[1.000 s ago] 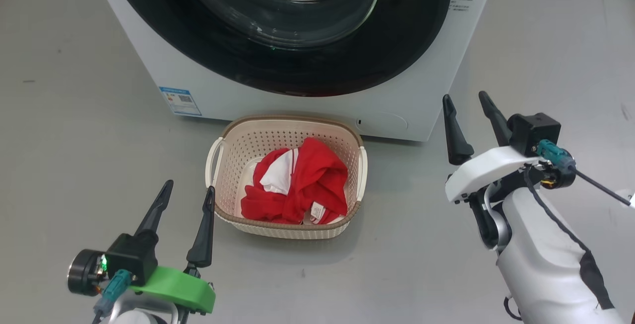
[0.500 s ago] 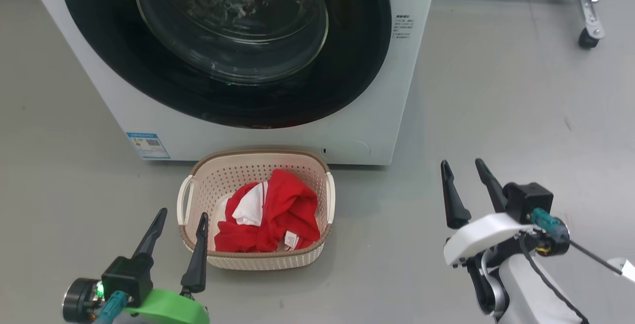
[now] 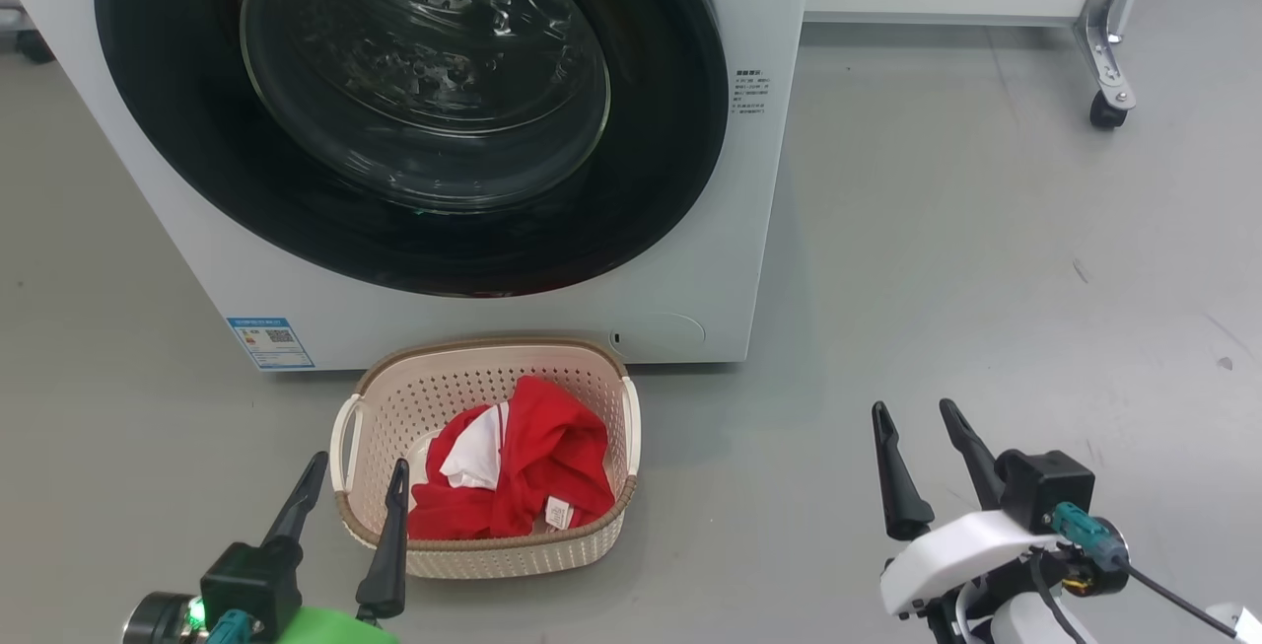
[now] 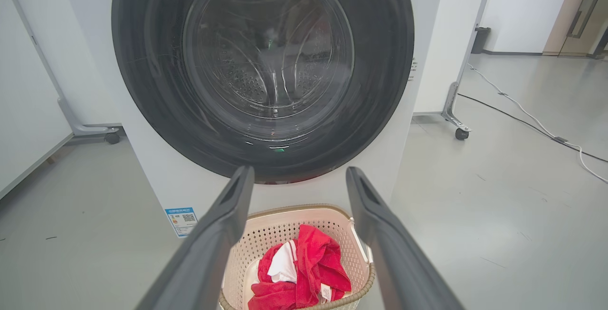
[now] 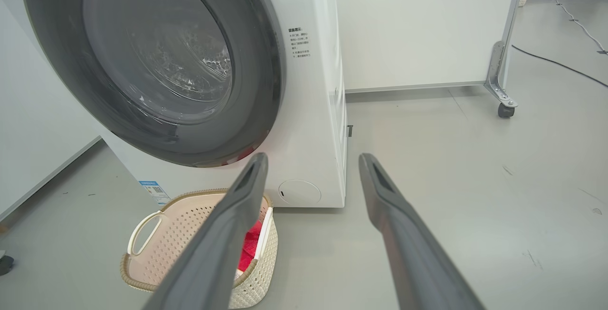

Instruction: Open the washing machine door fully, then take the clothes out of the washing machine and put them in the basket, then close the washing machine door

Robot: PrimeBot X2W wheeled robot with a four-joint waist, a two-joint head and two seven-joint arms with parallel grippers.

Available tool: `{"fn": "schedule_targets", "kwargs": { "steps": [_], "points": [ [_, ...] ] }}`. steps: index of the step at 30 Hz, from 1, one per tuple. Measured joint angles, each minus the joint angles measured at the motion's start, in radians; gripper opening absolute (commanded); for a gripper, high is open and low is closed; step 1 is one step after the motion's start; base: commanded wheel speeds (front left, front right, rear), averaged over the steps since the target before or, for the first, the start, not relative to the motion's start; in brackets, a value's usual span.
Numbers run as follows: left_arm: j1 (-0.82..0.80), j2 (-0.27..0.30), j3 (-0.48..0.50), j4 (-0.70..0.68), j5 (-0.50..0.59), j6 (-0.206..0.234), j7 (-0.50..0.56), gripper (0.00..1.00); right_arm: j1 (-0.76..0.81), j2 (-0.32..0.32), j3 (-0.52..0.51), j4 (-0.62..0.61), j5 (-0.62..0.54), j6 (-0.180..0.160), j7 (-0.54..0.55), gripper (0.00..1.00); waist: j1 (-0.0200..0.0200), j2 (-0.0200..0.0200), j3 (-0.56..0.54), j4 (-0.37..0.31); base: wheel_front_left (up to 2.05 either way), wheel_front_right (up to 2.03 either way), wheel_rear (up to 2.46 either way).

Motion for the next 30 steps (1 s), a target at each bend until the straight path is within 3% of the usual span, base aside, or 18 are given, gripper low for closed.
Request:
{"fn": "schedule_targets", "kwargs": {
  "steps": [30],
  "points": [
    [0.075, 0.002, 0.008, -0.063, 0.002, 0.012, 0.032, 1.0, 0.131, -0.001, -0.003, -0.119, -0.012, -0.036, 0.0, 1.0, 0.0, 0.0, -0.034, 0.003, 0.0, 0.0, 0.0]
  ]
}}
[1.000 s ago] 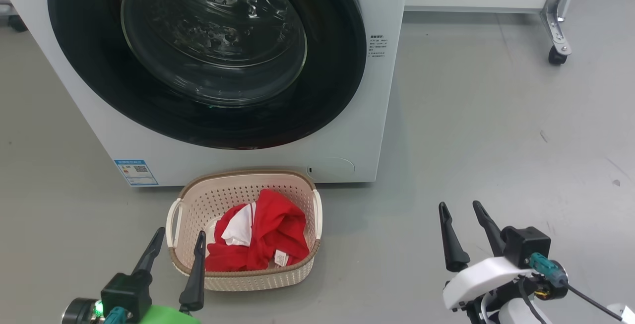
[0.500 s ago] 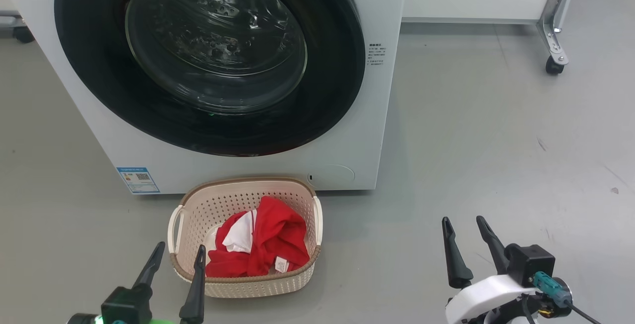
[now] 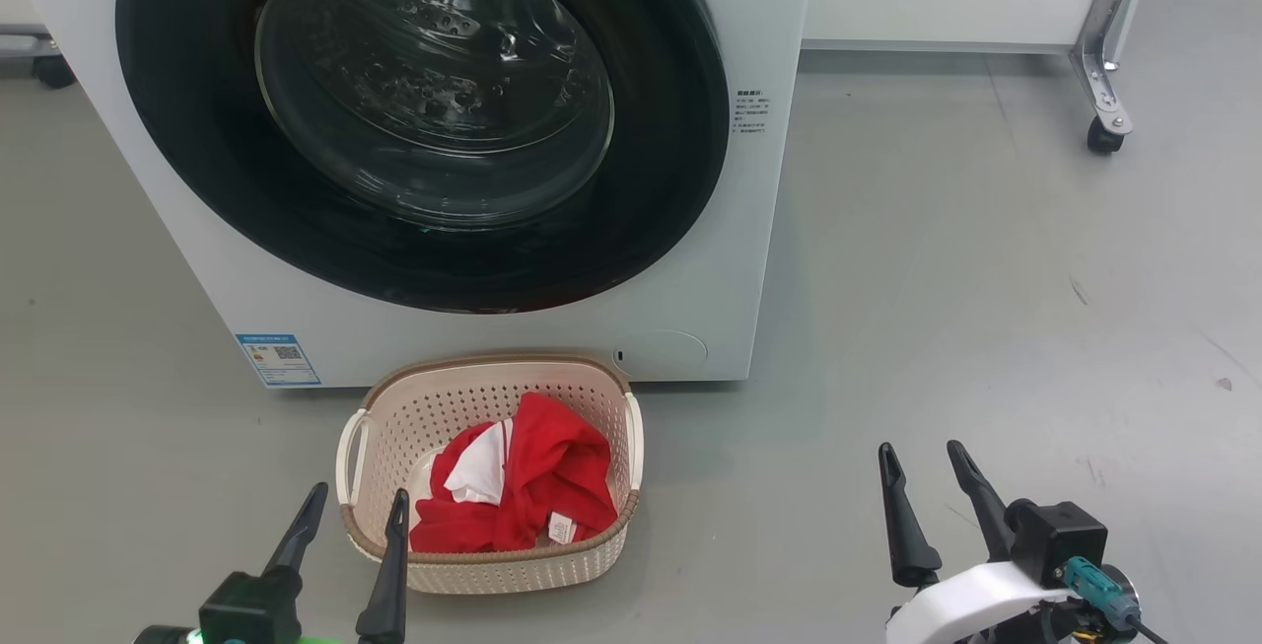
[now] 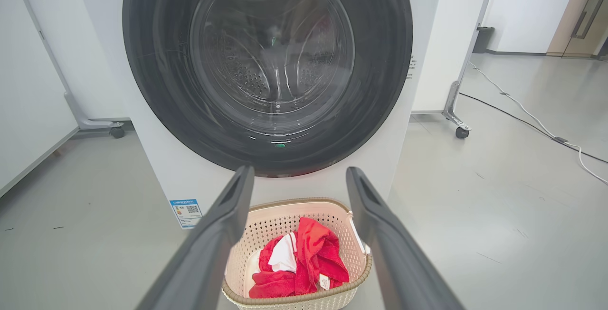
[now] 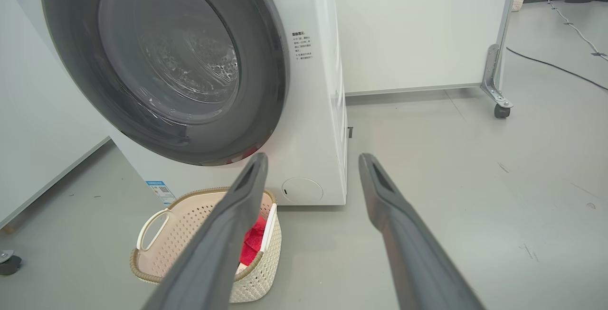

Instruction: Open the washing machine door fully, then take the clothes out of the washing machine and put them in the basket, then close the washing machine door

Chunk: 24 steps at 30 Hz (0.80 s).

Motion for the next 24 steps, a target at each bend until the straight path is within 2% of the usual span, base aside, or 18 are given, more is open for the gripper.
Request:
{"fn": "schedule_targets", "kwargs": {
  "steps": [16, 17, 24],
  "points": [
    [0.014, 0.0, 0.001, -0.019, 0.007, 0.006, 0.012, 1.0, 0.021, -0.004, 0.0, -0.032, 0.0, -0.009, 0.0, 1.0, 0.0, 0.0, 0.001, -0.005, 0.0, 0.0, 0.0],
    [0.014, -0.001, 0.002, -0.02, 0.008, 0.006, 0.012, 0.0, 0.021, -0.004, 0.0, -0.035, 0.0, -0.009, 0.0, 0.0, 0.0, 0.0, 0.001, -0.005, 0.0, 0.0, 0.0],
    [0.027, -0.021, -0.014, 0.036, 0.001, 0.005, 0.012, 0.0, 0.058, 0.003, 0.004, 0.016, 0.009, -0.007, 0.002, 0.0, 0.0, 0.0, 0.002, -0.006, 0.0, 0.0, 0.0]
  ]
}}
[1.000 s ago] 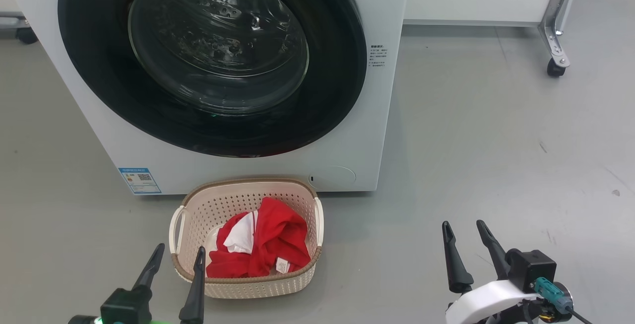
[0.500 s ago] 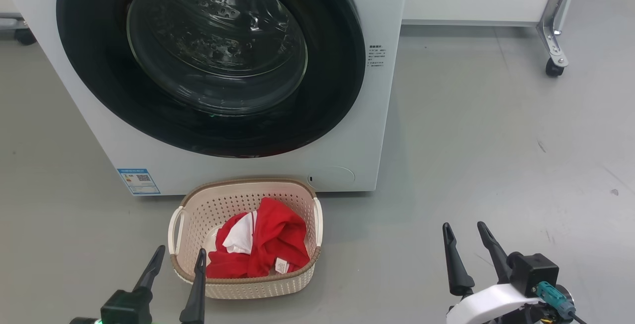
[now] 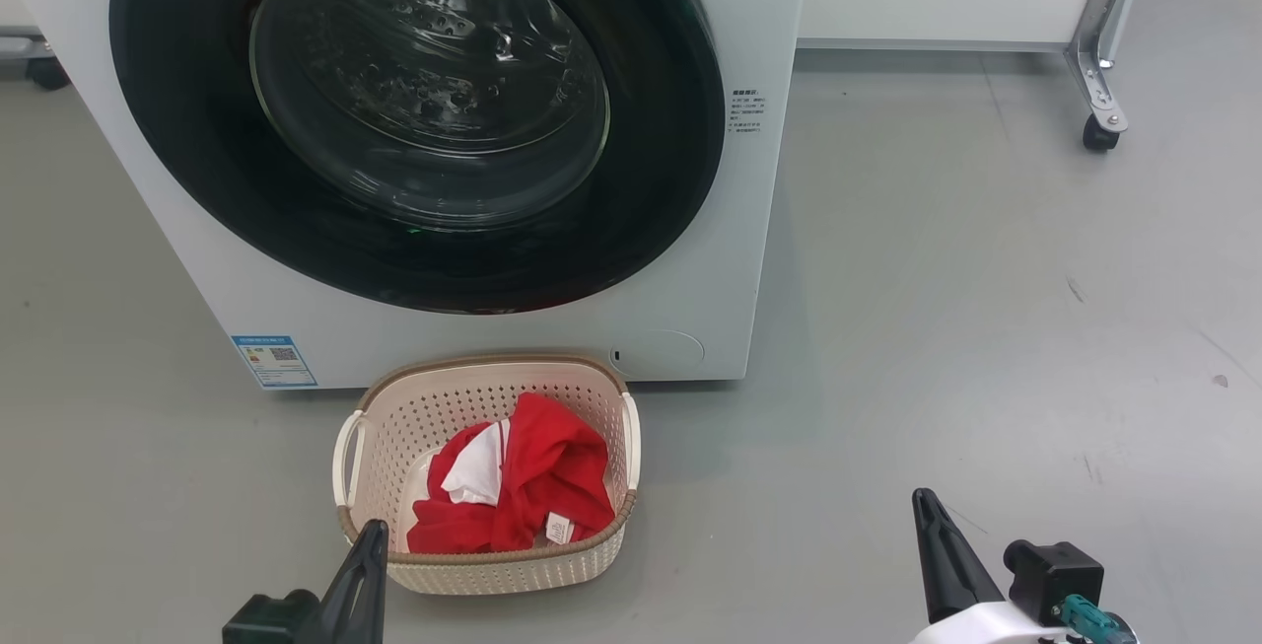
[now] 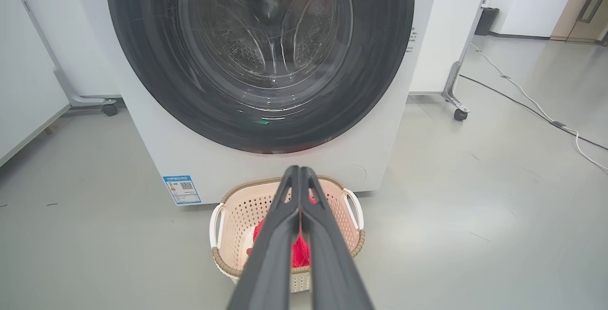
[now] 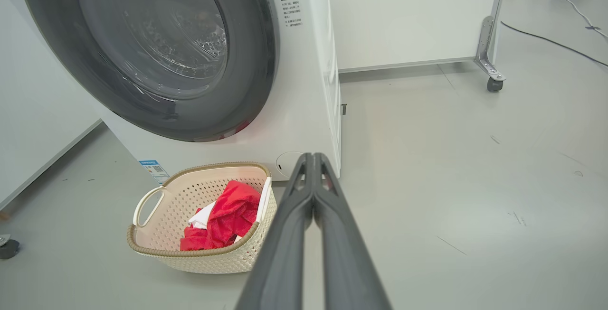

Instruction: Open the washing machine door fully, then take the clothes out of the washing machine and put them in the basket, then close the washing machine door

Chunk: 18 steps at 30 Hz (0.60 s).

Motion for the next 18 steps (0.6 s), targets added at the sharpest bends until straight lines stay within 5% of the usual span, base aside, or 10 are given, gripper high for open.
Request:
{"fn": "schedule_targets", "kwargs": {
  "steps": [18],
  "points": [
    [0.007, -0.018, 0.044, -0.008, -0.291, -0.024, 0.012, 0.0, -0.004, 0.004, -0.072, -0.017, 0.27, 0.022, 0.06, 0.0, 0.0, 0.0, 0.008, -0.004, 0.0, 0.0, 0.0]
  ]
}}
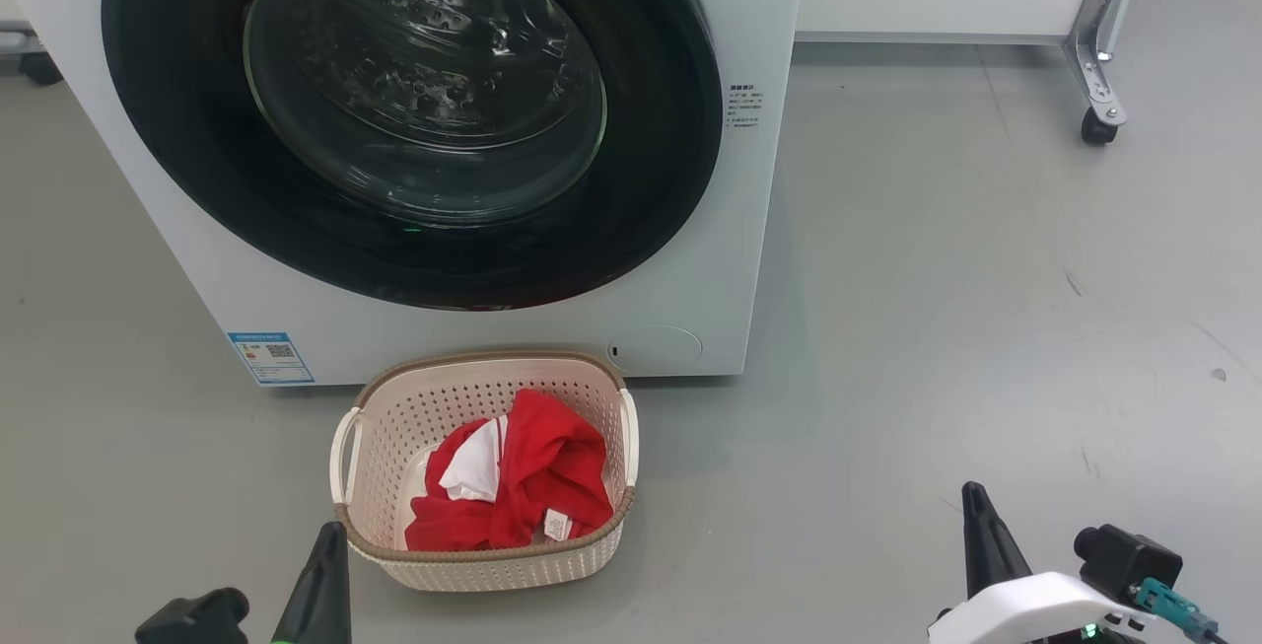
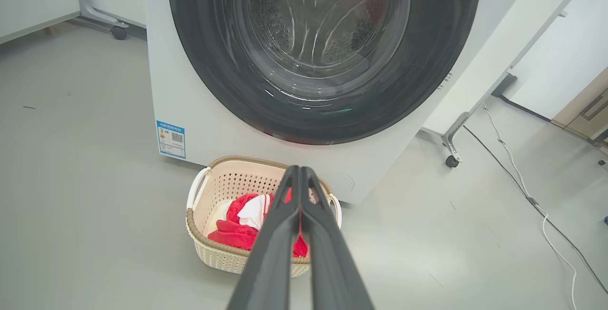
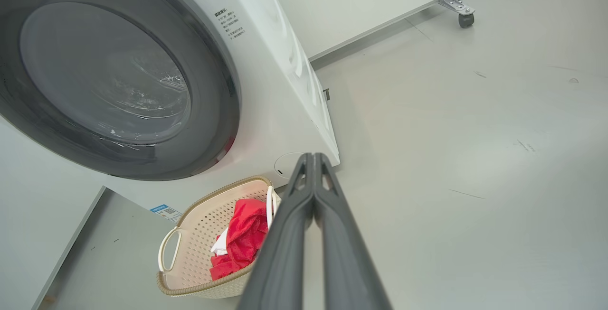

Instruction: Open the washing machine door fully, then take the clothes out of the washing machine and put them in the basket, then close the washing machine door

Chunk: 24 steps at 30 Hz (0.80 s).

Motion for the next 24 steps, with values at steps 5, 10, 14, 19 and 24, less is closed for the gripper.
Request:
{"fn": "schedule_targets", "kwargs": {
  "steps": [5, 10, 14, 19, 24],
  "points": [
    [-0.003, 0.0, 0.014, 0.01, -0.068, -0.009, 0.007, 0.0, -0.006, 0.0, -0.02, -0.002, 0.061, 0.007, 0.015, 0.0, 0.0, 0.0, 0.001, -0.001, 0.0, 0.0, 0.0],
    [-0.014, 0.0, 0.029, 0.025, -0.136, -0.018, 0.014, 0.0, -0.014, -0.001, -0.038, -0.002, 0.122, 0.014, 0.031, 0.0, 0.0, 0.0, 0.003, -0.002, 0.0, 0.0, 0.0],
    [-0.027, 0.0, 0.038, 0.032, -0.189, -0.027, 0.022, 0.0, -0.021, -0.001, -0.054, -0.002, 0.172, 0.017, 0.047, 0.0, 0.0, 0.0, 0.004, -0.002, 0.0, 0.0, 0.0],
    [-0.036, 0.0, 0.054, 0.047, -0.256, -0.036, 0.032, 0.0, -0.033, -0.002, -0.072, -0.002, 0.233, 0.027, 0.062, 0.0, 0.0, 0.0, 0.005, -0.003, 0.0, 0.0, 0.0],
    [-0.052, 0.0, 0.066, 0.063, -0.324, -0.049, 0.041, 0.0, -0.039, -0.005, -0.092, -0.001, 0.295, 0.032, 0.081, 0.0, 0.0, 0.0, 0.006, -0.004, 0.0, 0.0, 0.0]
  ]
}}
